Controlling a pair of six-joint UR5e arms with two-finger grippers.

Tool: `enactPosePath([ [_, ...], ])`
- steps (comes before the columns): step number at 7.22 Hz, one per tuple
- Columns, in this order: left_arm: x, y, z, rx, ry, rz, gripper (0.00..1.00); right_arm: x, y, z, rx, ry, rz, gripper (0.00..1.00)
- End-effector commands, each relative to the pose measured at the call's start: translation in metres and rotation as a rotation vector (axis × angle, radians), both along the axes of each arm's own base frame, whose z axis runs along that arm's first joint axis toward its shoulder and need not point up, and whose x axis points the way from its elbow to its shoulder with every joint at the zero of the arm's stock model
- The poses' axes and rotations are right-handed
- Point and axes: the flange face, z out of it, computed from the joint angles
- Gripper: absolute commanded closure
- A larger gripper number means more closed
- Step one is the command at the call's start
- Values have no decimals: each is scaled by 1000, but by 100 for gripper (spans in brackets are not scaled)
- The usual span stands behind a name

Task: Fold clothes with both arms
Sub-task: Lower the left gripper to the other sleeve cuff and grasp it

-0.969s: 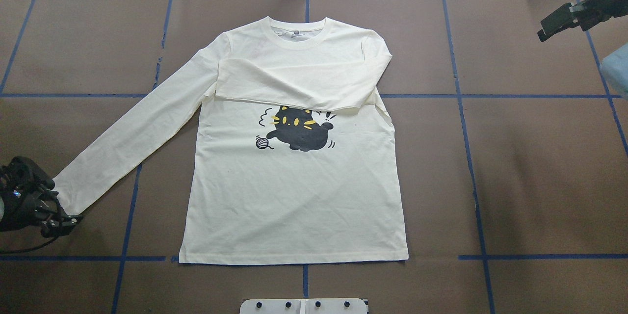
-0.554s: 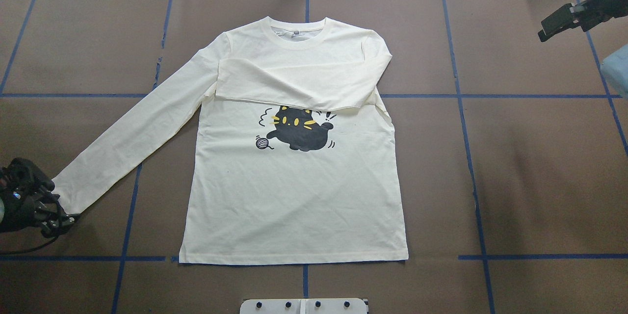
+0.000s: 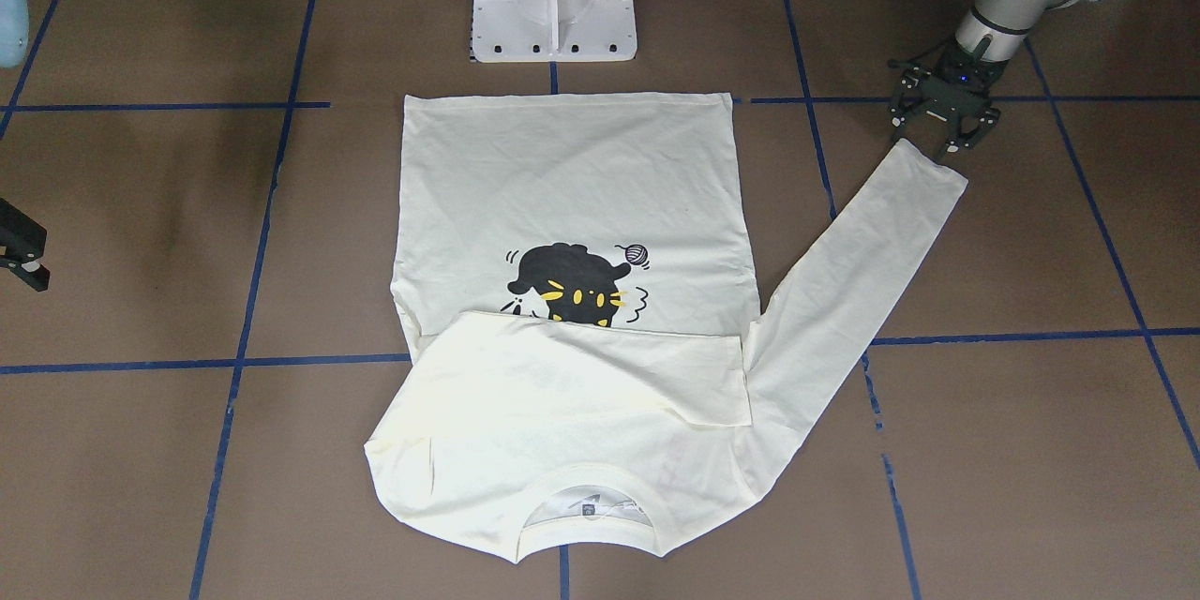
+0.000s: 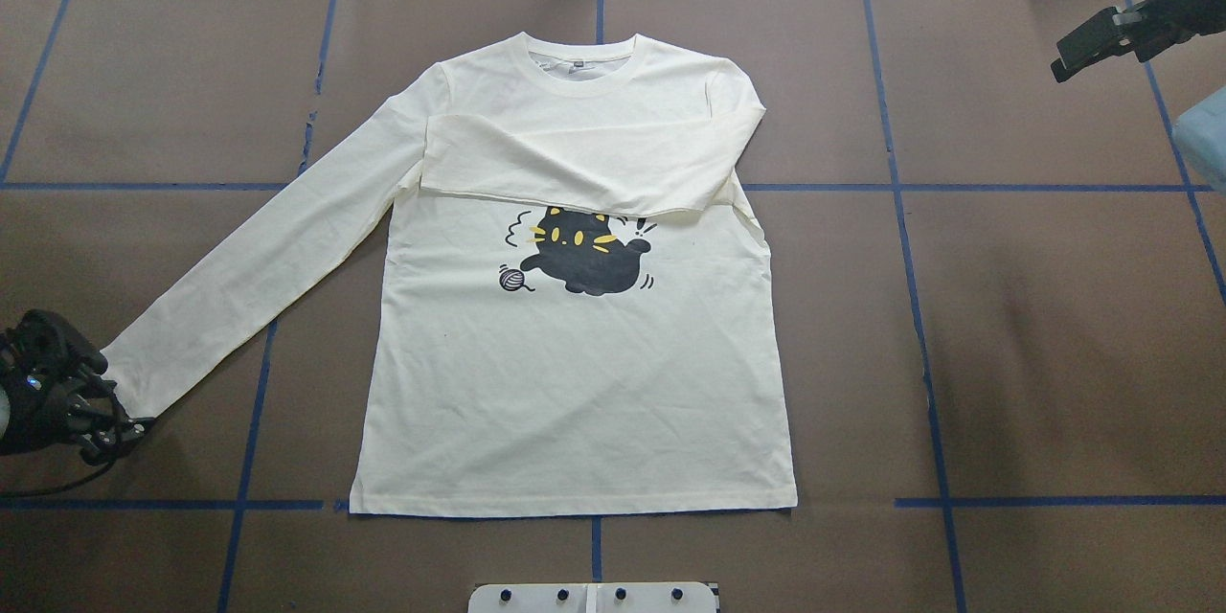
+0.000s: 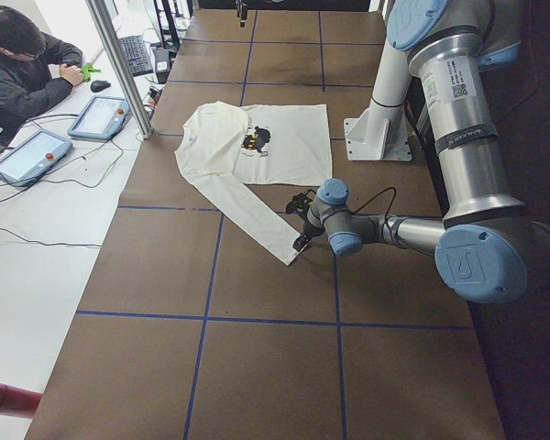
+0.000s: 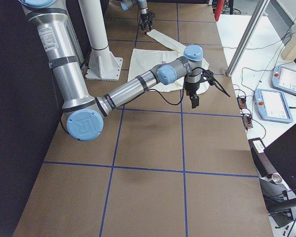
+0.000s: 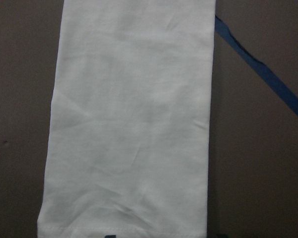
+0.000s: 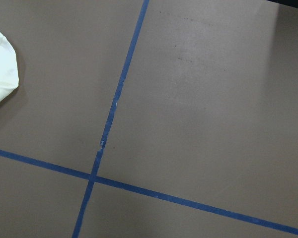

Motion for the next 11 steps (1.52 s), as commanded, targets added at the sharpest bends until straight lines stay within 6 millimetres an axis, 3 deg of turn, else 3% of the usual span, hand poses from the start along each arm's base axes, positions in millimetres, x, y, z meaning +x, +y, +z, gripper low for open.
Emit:
enactPosePath([
  [1,1,0,2,-1,-4,1,48,0,0,0,-1,1,2,0],
  [3,1,-1,2,6,-6,-10,79,0,0,0,-1,1,2,0],
  [4,2,-2,0,12,-4,-13,100,0,0,0,-1,1,2,0],
  [6,-4,-18,-10,116,-34,-136,100,0,0,-1,0,0,1,0],
  [8,-8,-31,-32,139,7,-136,100,1,0,0,0,0,1,0],
  [9,-29,-75,-51,212,-13,-167,100,0,0,0,1,0,0,0],
  [10,-41,-130,-86,234,-31,-211,100,1,0,0,0,0,1,0],
  [11,-27,-177,-135,213,-47,-242,100,1,0,1,-2,1,1,0],
])
